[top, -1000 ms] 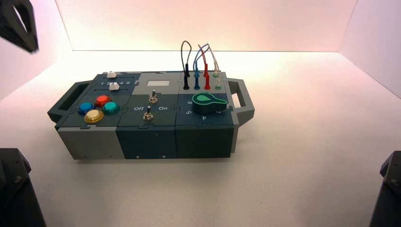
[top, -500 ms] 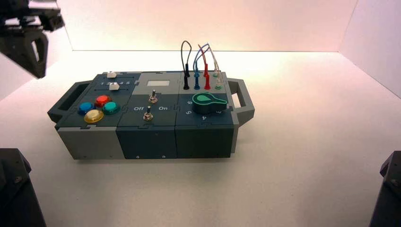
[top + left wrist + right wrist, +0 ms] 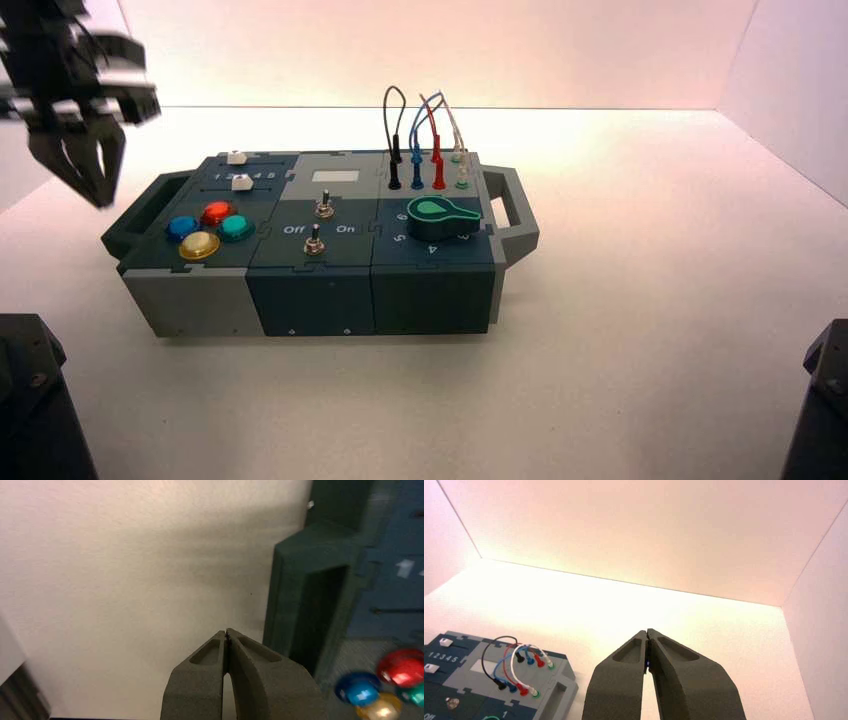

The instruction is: Flip the top switch off with the right gripper.

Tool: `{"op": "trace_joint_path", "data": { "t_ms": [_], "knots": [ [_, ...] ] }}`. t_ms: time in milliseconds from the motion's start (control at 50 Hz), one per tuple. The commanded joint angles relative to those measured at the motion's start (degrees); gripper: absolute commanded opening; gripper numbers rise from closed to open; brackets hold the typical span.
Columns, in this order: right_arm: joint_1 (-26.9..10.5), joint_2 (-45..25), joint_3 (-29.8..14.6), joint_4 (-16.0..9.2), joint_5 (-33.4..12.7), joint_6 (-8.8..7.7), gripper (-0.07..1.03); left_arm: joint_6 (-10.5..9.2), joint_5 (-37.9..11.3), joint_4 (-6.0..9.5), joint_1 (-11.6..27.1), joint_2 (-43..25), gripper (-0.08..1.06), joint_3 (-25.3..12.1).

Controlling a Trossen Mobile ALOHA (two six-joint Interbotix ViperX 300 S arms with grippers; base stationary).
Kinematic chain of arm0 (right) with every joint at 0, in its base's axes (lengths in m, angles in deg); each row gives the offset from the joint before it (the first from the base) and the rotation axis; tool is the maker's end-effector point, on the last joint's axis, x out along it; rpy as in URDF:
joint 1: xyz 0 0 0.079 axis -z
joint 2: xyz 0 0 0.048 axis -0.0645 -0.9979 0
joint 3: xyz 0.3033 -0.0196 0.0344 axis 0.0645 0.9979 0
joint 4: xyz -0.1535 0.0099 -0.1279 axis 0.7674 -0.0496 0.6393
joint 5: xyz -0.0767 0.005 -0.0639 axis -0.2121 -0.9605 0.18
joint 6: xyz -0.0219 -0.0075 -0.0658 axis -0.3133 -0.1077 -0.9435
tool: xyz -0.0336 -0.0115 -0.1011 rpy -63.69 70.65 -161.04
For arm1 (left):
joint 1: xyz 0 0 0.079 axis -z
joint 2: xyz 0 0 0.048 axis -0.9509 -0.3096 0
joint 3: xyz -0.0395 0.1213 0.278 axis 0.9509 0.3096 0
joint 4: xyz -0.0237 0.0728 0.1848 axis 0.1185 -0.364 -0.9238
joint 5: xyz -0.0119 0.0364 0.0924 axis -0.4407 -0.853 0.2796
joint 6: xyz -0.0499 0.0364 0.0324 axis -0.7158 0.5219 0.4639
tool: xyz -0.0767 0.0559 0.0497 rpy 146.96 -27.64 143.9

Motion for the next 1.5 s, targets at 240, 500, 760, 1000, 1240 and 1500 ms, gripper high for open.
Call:
{"op": "trace_joint_path", "data": {
  "t_ms": [240, 500, 760, 1000, 1240, 1500],
  "knots": [
    [0.0, -0.3, -2.1, 0.0, 0.9, 0.18, -0.02, 0.18, 2.9, 0.18, 3.6, -3.3, -0.03, -1.1],
    [0.1, -0.7, -2.1, 0.1, 0.7, 0.18, -0.02, 0.09, 3.1, 2.2, 9.9, -2.4, -0.03, -1.8],
    [0.1, -0.7, -2.0, 0.0, 0.4, 0.26, -0.02, -0.18, 2.0, 5.1, 17.0, -1.9, -0.03, -4.3],
    [0.1, -0.7, -2.0, -0.1, 0.0, 0.26, -0.02, -0.18, 0.1, 8.09, 21.9, -1.6, -0.03, -6.9],
    [0.1, -1.2, -2.1, -0.4, -0.9, 0.35, -0.02, -0.09, -1.6, 10.11, 26.2, -1.1, -0.03, -8.5],
    [-1.8, -4.4, -3.3, -2.5, -4.4, 0.18, -0.02, -0.09, -1.1, 10.02, 27.3, 1.5, -0.03, -9.1]
  ]
}}
